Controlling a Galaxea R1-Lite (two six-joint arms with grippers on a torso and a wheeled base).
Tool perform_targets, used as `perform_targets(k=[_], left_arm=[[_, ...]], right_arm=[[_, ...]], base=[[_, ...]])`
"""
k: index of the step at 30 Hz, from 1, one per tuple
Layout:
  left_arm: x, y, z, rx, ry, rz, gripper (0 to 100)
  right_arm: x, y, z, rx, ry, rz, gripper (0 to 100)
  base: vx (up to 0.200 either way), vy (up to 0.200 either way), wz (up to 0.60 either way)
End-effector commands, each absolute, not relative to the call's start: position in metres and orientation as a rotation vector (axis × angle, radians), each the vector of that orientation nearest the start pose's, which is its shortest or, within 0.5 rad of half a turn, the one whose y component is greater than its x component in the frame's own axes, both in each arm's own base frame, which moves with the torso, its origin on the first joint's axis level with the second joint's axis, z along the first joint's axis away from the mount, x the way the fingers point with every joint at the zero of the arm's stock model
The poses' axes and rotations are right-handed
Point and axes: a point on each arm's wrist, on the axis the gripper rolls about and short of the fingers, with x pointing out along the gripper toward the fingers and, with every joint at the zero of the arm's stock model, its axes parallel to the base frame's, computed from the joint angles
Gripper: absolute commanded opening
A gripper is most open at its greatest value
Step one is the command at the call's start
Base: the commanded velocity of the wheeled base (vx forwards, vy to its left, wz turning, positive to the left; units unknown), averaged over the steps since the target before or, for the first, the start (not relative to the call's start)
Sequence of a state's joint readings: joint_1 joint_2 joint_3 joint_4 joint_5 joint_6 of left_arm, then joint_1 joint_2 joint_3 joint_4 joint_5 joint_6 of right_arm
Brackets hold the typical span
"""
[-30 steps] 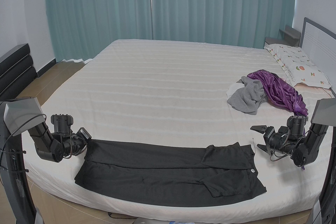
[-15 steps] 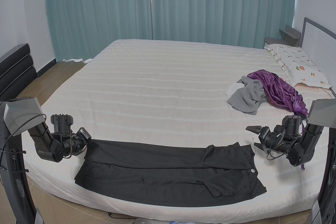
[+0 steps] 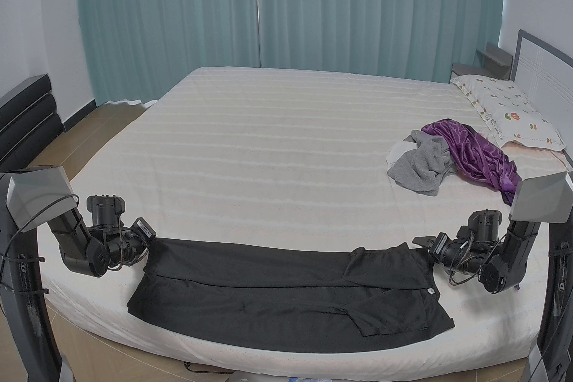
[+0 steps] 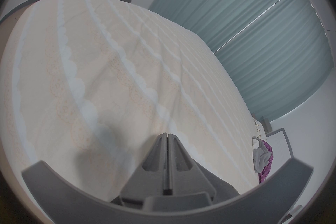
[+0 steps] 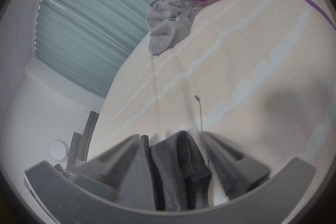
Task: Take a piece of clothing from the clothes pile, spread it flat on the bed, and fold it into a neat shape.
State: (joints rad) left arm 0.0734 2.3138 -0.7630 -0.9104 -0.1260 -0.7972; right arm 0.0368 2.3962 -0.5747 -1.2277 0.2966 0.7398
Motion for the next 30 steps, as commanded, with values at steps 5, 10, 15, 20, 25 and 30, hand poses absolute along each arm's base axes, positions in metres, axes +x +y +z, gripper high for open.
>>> perform_targets(k=[5, 10, 15, 20, 25, 30], left_arm=[[0.362, 0.024, -0.014, -0.833, 0.629, 0.209, 0], [0.362, 0.024, -0.014, -0.833, 0.628, 0.208, 0], [0.362, 0.024, -0.014, -0.834, 0.627, 0.21, 0], [0.361, 0.024, -0.014, -0.834, 0.63, 0.211, 0], [0.361, 0.024, -0.015, -0.833, 0.632, 0.213, 0], [0.362, 0.024, -0.016, -0.831, 0.633, 0.212, 0]], right_arm=[[0.334, 0.017, -0.044, 0.78, 0.678, 0.046, 0], [0.335, 0.013, -0.041, 0.785, 0.657, 0.039, 0], [0.336, 0.004, -0.038, 0.795, 0.638, 0.017, 0], [0.335, 0.0, -0.04, 0.797, 0.638, 0.006, 0], [0.338, 0.0, -0.042, 0.798, 0.636, 0.005, 0], [0.338, 0.0, -0.046, 0.798, 0.646, 0.001, 0]], base=[[0.0, 0.0, 0.0], [0.0, 0.0, 0.0], [0.0, 0.0, 0.0], [0.0, 0.0, 0.0], [0.0, 0.0, 0.0], [0.0, 0.0, 0.0]])
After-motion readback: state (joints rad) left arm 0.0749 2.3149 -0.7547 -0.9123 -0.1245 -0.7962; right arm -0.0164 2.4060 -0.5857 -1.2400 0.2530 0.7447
